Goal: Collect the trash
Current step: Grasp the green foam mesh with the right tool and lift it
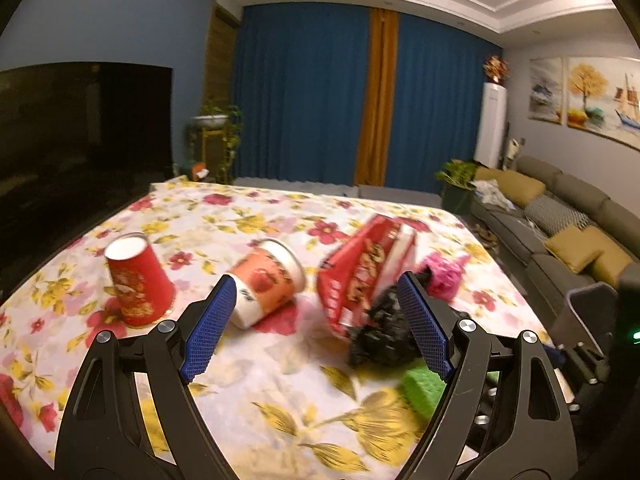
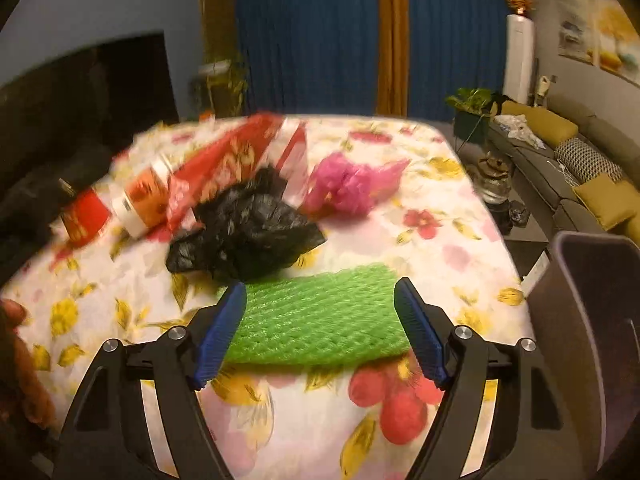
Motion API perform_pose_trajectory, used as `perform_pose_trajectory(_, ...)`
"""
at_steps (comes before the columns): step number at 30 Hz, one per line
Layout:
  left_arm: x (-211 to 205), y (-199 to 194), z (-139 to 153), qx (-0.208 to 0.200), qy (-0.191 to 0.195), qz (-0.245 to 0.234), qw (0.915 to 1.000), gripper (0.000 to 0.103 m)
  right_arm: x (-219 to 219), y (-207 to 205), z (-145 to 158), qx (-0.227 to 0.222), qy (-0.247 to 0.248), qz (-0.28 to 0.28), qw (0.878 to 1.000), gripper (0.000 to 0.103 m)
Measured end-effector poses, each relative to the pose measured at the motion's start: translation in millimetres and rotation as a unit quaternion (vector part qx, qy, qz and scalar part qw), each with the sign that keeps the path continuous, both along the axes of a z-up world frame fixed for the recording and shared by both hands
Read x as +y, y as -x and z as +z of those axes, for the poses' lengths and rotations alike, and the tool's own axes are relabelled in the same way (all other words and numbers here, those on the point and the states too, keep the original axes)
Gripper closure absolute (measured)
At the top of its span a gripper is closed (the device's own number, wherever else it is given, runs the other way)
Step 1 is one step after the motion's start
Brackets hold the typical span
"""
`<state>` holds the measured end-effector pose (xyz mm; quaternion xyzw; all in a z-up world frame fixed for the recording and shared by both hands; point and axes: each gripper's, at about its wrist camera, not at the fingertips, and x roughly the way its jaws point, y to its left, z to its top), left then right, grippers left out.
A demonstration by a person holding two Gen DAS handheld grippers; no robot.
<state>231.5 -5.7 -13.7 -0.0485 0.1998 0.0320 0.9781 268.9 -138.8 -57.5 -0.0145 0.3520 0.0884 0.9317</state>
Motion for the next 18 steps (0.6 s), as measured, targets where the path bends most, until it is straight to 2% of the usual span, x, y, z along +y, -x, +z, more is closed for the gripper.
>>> perform_pose_trajectory(2, 5.8, -0.9, -0.9, -0.001, 0.009, 0.003, 1.0, 0.022, 7.9, -12.9, -10.2, 0.022, 0.032, 0.0, 0.999, 0.027)
perform_pose_trajectory(5, 9.9, -3.4, -3.9, 0.002, 0.013, 0.004, 0.9999, 0.022, 7.7, -25.6, -22.5, 0.064, 0.033, -0.003, 0.997, 0.027)
perform_pose_trajectory(9, 14.0, -8.5, -8.5, 0.018, 0.025, 0.0, 0.9995, 0.022, 4.7, -31.1, -30.4, 0.085, 0.027, -0.003, 0.996, 0.024)
perform_pose_trajectory(11, 14.2, -8.1, -9.6, 0.02, 0.025, 0.0, 0.9995, 0.022, 9.1, -29.9, -30.2, 0.085, 0.037, -0.004, 0.996, 0.027)
perform_pose_trajectory(14, 15.3, -6.4, -9.4, 0.018, 0.027, 0.0, 0.9995, 0.022, 7.3, -27.1, -30.3, 0.085, 0.027, 0.0, 0.996, 0.034)
perform_pose_trajectory(16, 14.4, -5.6, -9.2, 0.018, 0.026, 0.001, 0.9995, 0.022, 6.4, -24.4, -28.3, 0.082, 0.018, 0.009, 0.996, 0.047)
perform_pose_trajectory(17, 14.1, -5.5, -9.3, 0.018, 0.026, -0.001, 0.9995, 0.022, 8.2, -23.5, -27.6, 0.08, 0.016, 0.012, 0.997, 0.05)
perform_pose_trajectory(18, 13.9, -5.3, -9.6, 0.019, 0.026, -0.002, 0.9995, 0.022, 10.9, -21.4, -26.1, 0.077, 0.016, 0.02, 0.997, 0.059)
